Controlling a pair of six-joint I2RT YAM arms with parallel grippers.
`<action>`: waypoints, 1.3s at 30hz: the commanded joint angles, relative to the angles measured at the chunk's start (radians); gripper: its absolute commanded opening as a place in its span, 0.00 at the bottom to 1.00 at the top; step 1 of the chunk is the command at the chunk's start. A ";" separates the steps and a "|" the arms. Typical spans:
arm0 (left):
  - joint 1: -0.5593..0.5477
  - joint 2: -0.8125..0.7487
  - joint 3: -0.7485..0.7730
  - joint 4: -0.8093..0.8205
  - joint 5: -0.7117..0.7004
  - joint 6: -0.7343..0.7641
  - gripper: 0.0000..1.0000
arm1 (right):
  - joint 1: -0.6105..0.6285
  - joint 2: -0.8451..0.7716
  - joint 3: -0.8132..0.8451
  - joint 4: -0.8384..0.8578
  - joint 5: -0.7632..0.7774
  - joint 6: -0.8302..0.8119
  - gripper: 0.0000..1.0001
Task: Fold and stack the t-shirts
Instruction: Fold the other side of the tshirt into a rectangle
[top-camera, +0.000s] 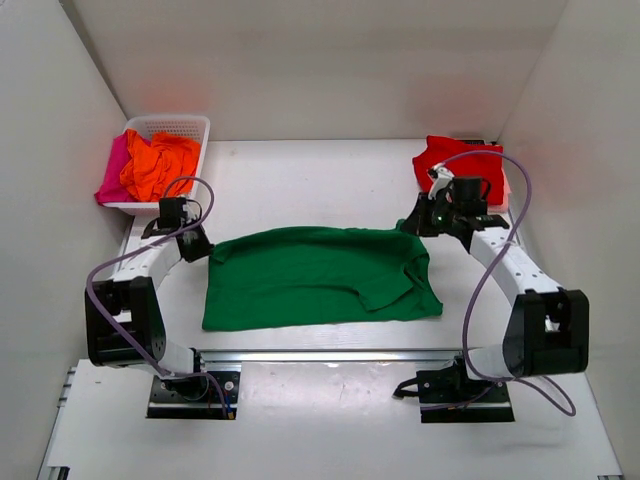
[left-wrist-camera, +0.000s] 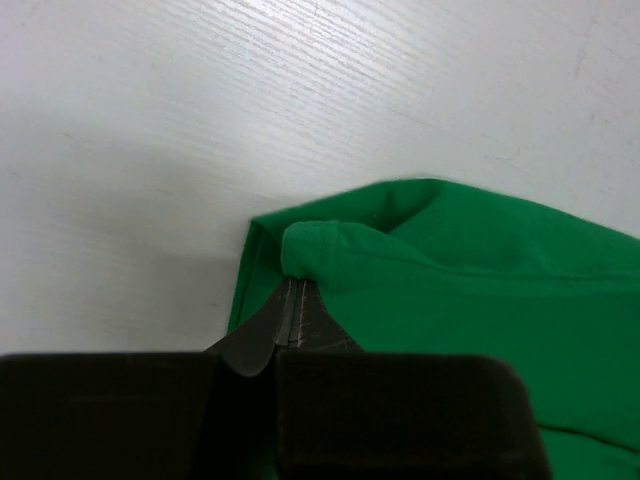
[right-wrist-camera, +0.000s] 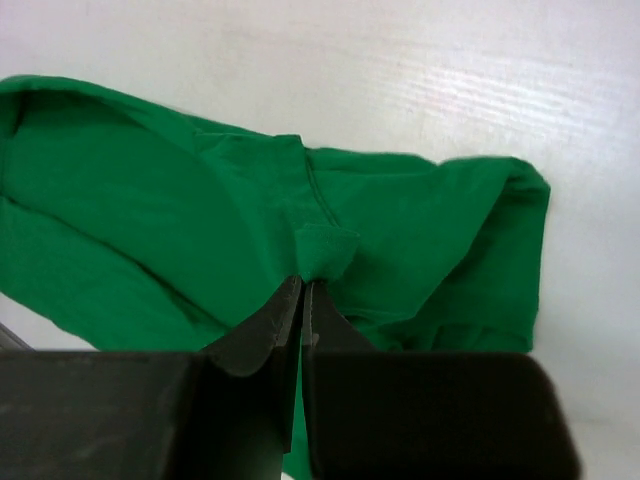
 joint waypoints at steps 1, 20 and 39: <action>0.006 -0.069 -0.013 0.006 -0.022 0.031 0.00 | -0.020 -0.080 -0.060 0.055 -0.020 0.016 0.00; -0.014 -0.210 -0.142 -0.078 -0.072 0.034 0.00 | -0.066 -0.307 -0.280 0.023 -0.038 0.029 0.00; -0.031 -0.229 -0.171 -0.131 -0.096 0.034 0.00 | -0.077 -0.401 -0.369 -0.020 -0.049 0.014 0.00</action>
